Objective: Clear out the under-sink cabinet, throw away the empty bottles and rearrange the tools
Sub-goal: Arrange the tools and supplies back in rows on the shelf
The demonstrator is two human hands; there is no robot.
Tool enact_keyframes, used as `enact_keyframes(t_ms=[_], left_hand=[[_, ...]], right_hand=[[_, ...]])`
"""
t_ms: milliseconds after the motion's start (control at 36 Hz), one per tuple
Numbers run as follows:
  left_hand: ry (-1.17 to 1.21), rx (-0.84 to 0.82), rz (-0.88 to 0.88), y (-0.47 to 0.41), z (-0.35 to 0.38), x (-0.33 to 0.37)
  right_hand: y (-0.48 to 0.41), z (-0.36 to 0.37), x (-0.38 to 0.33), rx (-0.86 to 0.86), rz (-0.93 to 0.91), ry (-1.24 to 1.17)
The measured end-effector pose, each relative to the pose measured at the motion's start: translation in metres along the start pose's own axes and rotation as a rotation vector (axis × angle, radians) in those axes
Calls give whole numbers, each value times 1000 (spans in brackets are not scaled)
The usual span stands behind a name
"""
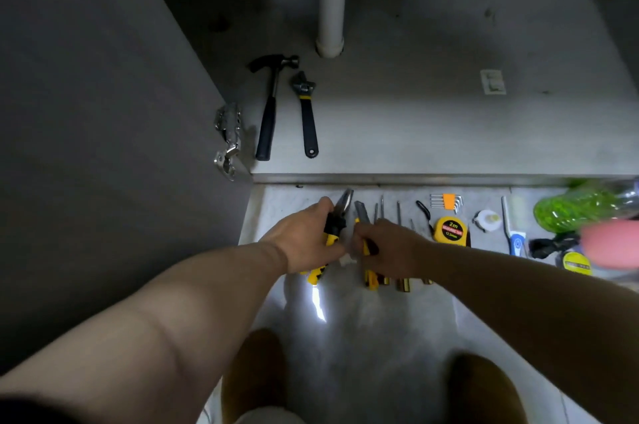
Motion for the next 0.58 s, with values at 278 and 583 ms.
enact_keyframes(t_ms=[278, 583], left_hand=[[89, 415, 195, -23, -37, 80], [3, 646, -128, -93, -85, 94]], right_hand=[[34, -67, 19, 164, -97, -139], [5, -106, 37, 588, 85, -388]])
Point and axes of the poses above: each hand's wrist, its own y-axis away from the middle knuckle, its own z-axis out of the palm, x = y × z, the point moved 4 cm from there along -y, towards the middle knuckle, and after that the axes turned 13 degrees about y, right-handed, at the moved point
